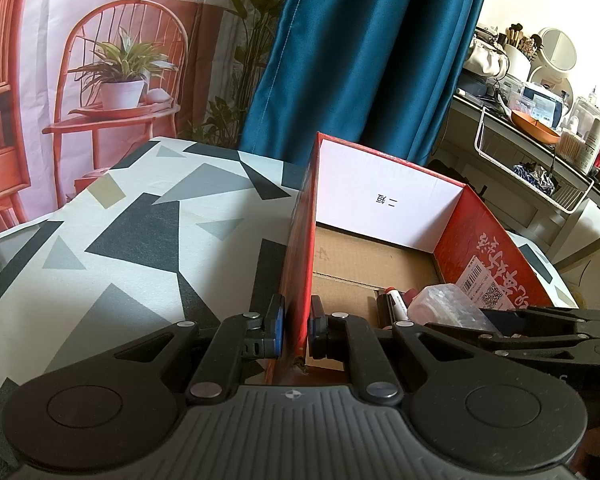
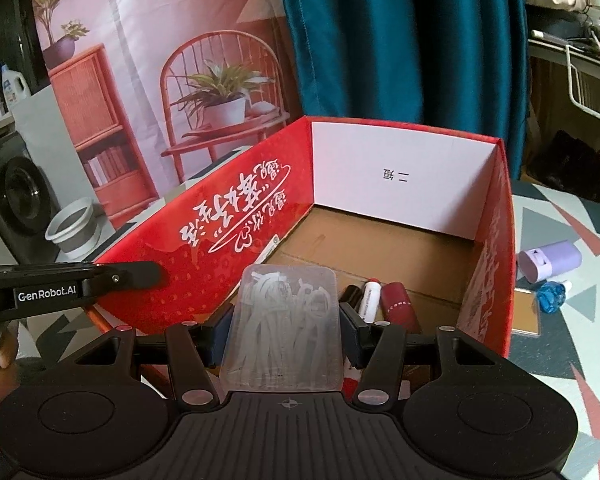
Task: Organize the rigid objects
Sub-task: 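Carry the floss pick box into the red box and release it, then swing the open right tool back toward the remaining items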
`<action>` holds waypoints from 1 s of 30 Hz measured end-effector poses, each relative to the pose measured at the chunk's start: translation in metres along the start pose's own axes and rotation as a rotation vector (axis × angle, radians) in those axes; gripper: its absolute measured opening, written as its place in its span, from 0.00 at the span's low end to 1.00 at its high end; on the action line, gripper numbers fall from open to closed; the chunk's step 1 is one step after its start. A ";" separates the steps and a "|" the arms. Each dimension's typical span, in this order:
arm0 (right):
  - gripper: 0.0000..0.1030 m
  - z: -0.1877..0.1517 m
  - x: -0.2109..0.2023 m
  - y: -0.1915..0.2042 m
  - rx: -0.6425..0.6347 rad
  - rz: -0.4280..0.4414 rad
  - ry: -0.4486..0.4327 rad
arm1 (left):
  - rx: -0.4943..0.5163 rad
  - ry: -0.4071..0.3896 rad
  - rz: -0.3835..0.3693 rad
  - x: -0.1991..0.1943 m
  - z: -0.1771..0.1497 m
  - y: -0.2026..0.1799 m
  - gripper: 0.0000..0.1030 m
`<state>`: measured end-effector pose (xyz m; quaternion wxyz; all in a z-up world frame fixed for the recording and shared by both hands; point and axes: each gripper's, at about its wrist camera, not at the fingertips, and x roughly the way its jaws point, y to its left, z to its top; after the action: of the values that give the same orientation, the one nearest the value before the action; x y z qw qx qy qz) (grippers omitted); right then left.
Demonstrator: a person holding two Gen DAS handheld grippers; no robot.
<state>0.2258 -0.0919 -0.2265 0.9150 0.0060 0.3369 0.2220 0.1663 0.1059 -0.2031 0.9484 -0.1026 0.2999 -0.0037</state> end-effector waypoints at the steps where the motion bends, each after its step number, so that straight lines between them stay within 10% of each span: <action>1: 0.50 0.000 0.000 0.000 0.003 0.004 0.000 | 0.000 0.000 0.000 0.000 0.000 0.000 0.12; 19: 0.51 -0.001 0.000 -0.002 0.051 0.050 -0.003 | 0.001 -0.001 0.001 0.000 0.000 0.000 0.12; 30: 0.62 0.007 -0.035 -0.012 0.003 -0.095 -0.217 | 0.001 -0.001 0.001 0.000 0.000 0.000 0.12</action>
<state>0.2111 -0.1161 -0.2012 0.9555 0.0155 0.2363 0.1761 0.1664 0.1061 -0.2036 0.9486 -0.1022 0.2996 -0.0035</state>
